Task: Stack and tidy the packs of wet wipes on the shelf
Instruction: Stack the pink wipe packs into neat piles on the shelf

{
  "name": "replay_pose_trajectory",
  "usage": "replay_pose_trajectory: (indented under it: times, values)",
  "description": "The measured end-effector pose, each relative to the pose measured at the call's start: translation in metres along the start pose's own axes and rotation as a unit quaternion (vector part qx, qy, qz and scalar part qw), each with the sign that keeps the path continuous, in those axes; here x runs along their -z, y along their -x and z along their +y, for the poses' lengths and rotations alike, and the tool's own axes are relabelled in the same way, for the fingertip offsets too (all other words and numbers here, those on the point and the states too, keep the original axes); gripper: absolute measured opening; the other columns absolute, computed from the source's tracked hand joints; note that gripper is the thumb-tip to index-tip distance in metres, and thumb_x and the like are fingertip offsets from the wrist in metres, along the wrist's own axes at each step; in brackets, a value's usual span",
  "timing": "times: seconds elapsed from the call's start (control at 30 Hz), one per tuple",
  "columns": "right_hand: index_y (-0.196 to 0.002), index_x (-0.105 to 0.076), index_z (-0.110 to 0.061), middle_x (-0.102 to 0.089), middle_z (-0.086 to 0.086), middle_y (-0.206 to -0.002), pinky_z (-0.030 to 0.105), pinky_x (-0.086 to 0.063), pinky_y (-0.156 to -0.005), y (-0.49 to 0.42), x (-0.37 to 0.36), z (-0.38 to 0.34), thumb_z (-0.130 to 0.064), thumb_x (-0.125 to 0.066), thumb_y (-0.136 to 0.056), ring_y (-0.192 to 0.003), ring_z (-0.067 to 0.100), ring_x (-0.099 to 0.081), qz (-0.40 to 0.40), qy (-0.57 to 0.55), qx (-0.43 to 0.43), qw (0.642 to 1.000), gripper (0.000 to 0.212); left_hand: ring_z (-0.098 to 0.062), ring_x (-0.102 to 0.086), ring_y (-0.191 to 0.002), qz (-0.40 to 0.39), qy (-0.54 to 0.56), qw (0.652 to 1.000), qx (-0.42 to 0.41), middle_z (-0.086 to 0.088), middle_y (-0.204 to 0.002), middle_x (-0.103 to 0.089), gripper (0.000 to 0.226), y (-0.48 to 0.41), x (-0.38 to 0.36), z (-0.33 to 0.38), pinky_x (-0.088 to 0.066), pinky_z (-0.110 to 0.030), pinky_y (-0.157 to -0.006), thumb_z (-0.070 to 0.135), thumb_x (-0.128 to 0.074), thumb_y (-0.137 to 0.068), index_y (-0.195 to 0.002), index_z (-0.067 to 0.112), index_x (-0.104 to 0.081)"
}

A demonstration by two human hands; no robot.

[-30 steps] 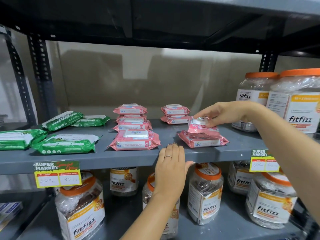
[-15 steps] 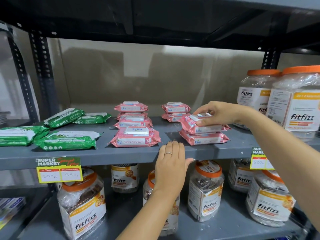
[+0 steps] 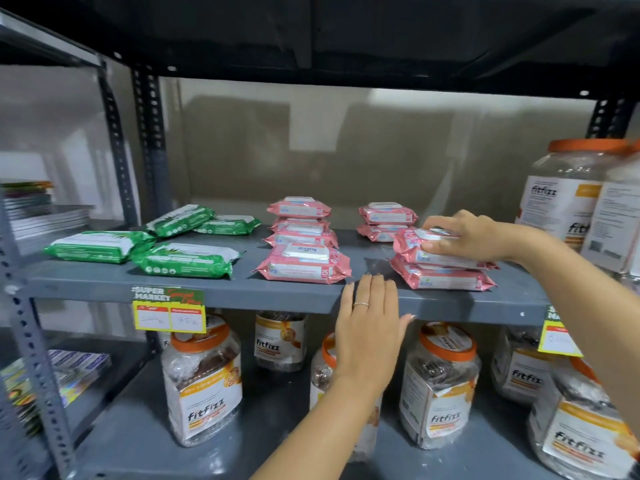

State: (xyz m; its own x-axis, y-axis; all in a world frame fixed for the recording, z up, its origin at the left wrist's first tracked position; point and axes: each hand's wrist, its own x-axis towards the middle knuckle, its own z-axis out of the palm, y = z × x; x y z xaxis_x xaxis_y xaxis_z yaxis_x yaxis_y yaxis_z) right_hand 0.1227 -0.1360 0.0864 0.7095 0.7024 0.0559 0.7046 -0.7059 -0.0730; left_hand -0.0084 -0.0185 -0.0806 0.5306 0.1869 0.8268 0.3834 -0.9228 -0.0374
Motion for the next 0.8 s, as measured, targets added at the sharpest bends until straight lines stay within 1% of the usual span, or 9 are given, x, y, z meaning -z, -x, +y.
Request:
replay_pose_trajectory:
  times: [0.07,0.17,0.3,0.37,0.47,0.53,0.63,0.73,0.8]
  values:
    - [-0.124,-0.037,-0.058,-0.037,0.012,-0.139,0.058,-0.031,-0.108,-0.002,0.0,0.003,-0.085,-0.033,-0.067,-0.13,0.046,-0.035,-0.002,0.0,0.001,1.0,0.063,-0.023,-0.051,-0.124,0.036,0.038,0.998,0.027,-0.006,-0.131,-0.059,0.05,0.009,0.02,-0.008,-0.04,-0.042,-0.103,0.049,-0.054,-0.09,-0.125,0.013,-0.056]
    - [-0.129,-0.038,-0.055,-0.038,0.01,-0.136,0.055,-0.034,-0.107,-0.004,0.003,0.003,-0.09,-0.031,-0.053,-0.128,0.042,-0.04,0.001,0.001,0.01,1.0,0.085,-0.023,-0.049,-0.125,0.081,0.039,0.992,0.089,-0.007,-0.133,-0.057,0.052,0.025,0.046,-0.048,-0.039,-0.043,-0.102,0.047,-0.049,-0.093,-0.129,0.01,-0.054]
    - [-0.149,-0.019,-0.041,-0.03,0.011,-0.148,0.046,-0.033,-0.11,0.001,0.008,-0.01,-0.076,-0.051,-0.07,-0.133,0.038,-0.039,0.0,0.013,-0.002,1.0,0.092,-0.027,-0.046,-0.131,0.022,-0.064,0.987,0.146,-0.011,-0.137,-0.054,0.065,0.039,0.051,-0.122,-0.031,-0.044,-0.11,0.054,-0.039,-0.094,-0.135,0.006,-0.051]
    - [-0.15,-0.015,-0.036,-0.03,0.012,-0.151,0.045,-0.033,-0.109,0.004,0.009,-0.025,-0.068,-0.056,-0.075,-0.134,0.038,-0.038,0.082,0.009,0.027,0.996,0.092,-0.028,-0.051,-0.125,0.0,-0.09,0.987,0.132,-0.012,-0.13,-0.06,0.068,0.041,0.046,-0.142,-0.034,-0.044,-0.108,0.057,-0.036,-0.092,-0.128,0.004,-0.057]
    - [-0.144,-0.035,-0.03,-0.045,0.007,-0.143,0.042,-0.041,-0.102,0.007,0.006,-0.063,-0.053,-0.061,-0.082,-0.123,0.03,-0.05,0.207,-0.044,0.11,0.971,0.071,-0.028,-0.057,-0.117,0.018,-0.079,0.992,0.098,-0.012,-0.122,-0.065,0.062,0.04,0.038,-0.155,-0.038,-0.041,-0.104,0.055,-0.048,-0.09,-0.122,0.004,-0.061]
    - [-0.132,-0.052,-0.028,-0.058,0.002,-0.131,0.041,-0.045,-0.099,0.005,0.0,-0.09,-0.048,-0.061,-0.083,-0.115,0.023,-0.057,0.227,-0.078,0.165,0.957,0.054,-0.029,-0.059,-0.111,0.037,-0.062,0.994,0.086,-0.011,-0.116,-0.066,0.06,0.038,0.037,-0.156,-0.043,-0.04,-0.099,0.054,-0.049,-0.087,-0.118,0.005,-0.062]
    - [-0.129,-0.057,-0.028,-0.061,-0.004,-0.13,0.038,-0.045,-0.101,-0.002,-0.015,-0.131,-0.038,-0.061,-0.087,-0.118,0.016,-0.057,0.154,-0.117,0.207,0.959,0.043,-0.027,-0.059,-0.108,0.053,-0.03,0.995,0.076,-0.01,-0.113,-0.066,0.059,0.04,0.037,-0.158,-0.047,-0.038,-0.096,0.055,-0.045,-0.088,-0.116,0.006,-0.062]
    - [-0.14,-0.045,-0.03,-0.044,-0.006,-0.147,0.034,-0.035,-0.109,-0.013,-0.03,-0.158,-0.025,-0.057,-0.091,-0.134,0.017,-0.042,0.028,-0.079,0.205,0.975,0.05,-0.025,-0.058,-0.109,0.06,-0.005,0.996,0.07,-0.008,-0.114,-0.065,0.055,0.042,0.039,-0.162,-0.047,-0.037,-0.096,0.052,-0.048,-0.089,-0.118,0.007,-0.061]
    - [-0.139,-0.044,-0.034,-0.04,-0.006,-0.15,0.035,-0.034,-0.109,-0.016,-0.037,-0.163,-0.018,-0.057,-0.09,-0.135,0.017,-0.04,-0.009,-0.07,0.2,0.977,0.054,-0.025,-0.059,-0.107,0.063,0.01,0.995,0.071,-0.008,-0.112,-0.066,0.051,0.042,0.04,-0.162,-0.049,-0.037,-0.093,0.048,-0.057,-0.086,-0.116,0.007,-0.063]
